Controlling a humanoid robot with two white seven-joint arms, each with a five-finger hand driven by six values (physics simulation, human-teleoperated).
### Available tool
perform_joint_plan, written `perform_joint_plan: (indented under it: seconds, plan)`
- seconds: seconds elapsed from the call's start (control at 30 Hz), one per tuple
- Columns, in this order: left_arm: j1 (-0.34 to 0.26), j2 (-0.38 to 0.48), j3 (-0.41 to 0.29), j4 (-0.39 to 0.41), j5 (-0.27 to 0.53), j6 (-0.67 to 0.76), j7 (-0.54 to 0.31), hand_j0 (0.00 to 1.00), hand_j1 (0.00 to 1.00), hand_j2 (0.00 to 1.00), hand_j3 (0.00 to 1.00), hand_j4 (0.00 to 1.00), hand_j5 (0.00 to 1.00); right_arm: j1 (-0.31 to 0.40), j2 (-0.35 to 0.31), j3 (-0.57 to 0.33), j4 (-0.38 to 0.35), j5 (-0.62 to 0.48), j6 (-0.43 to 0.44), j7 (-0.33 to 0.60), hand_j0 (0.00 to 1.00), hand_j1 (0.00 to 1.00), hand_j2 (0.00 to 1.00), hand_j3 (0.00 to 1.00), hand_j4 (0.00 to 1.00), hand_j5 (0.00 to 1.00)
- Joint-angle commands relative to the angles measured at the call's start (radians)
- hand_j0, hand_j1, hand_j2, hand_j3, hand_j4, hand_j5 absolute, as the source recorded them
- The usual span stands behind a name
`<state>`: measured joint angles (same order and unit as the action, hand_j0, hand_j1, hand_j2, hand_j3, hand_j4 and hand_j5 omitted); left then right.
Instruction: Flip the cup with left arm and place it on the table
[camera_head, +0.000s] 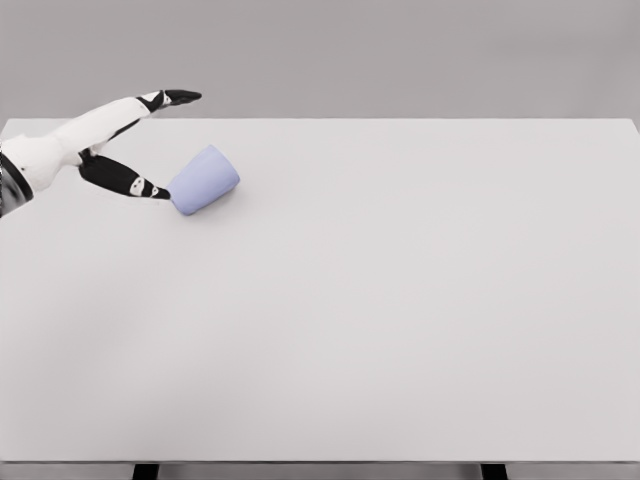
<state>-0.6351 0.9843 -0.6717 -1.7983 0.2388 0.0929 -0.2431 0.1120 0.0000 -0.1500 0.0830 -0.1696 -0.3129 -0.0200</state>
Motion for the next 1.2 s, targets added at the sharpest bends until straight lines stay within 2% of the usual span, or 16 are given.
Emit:
perform_joint_plan:
  seconds: [0.0, 0.17, 0.23, 0.37, 0.63, 0.73, 1.17]
  plan:
    - [-0.003, -0.038, -0.014, -0.001, 0.066, 0.175, -0.015, 1.00, 1.00, 1.00, 1.00, 1.00, 1.00, 0.000, 0.000, 0.000, 0.000, -0.001, 0.000, 0.000, 1.00, 1.00, 1.00, 1.00, 1.00, 1.00]
    - [-0.049, -0.167, -0.015, -0.001, 0.057, 0.433, -0.008, 1.00, 1.00, 1.00, 1.00, 1.00, 1.00, 0.000, 0.000, 0.000, 0.000, -0.001, 0.000, 0.000, 1.00, 1.00, 1.00, 1.00, 1.00, 1.00]
    - [-0.071, -0.197, -0.015, 0.000, 0.057, 0.488, -0.008, 1.00, 1.00, 1.00, 1.00, 1.00, 1.00, 0.000, 0.000, 0.000, 0.000, -0.001, 0.000, 0.000, 1.00, 1.00, 1.00, 1.00, 1.00, 1.00]
    - [-0.098, -0.220, -0.034, 0.014, 0.042, 0.505, -0.008, 1.00, 1.00, 1.00, 1.00, 1.00, 1.00, -0.002, 0.000, 0.000, 0.000, -0.001, 0.000, 0.000, 1.00, 1.00, 1.00, 1.00, 1.00, 1.00]
    - [-0.097, -0.222, -0.034, 0.014, 0.040, 0.498, -0.007, 1.00, 1.00, 1.00, 1.00, 1.00, 1.00, 0.000, 0.000, 0.000, 0.000, -0.001, 0.000, 0.000, 1.00, 1.00, 1.00, 1.00, 1.00, 1.00]
    - [-0.098, -0.220, -0.031, 0.050, 0.033, 0.518, -0.007, 1.00, 1.00, 1.00, 1.00, 1.00, 1.00, 0.000, 0.000, 0.000, 0.000, -0.001, 0.000, 0.000, 1.00, 1.00, 1.00, 1.00, 1.00, 1.00]
    - [-0.098, -0.230, -0.034, 0.053, 0.033, 0.518, -0.007, 1.00, 1.00, 1.00, 1.00, 1.00, 1.00, 0.000, 0.000, 0.000, 0.000, -0.001, 0.000, 0.000, 1.00, 1.00, 1.00, 1.00, 1.00, 1.00]
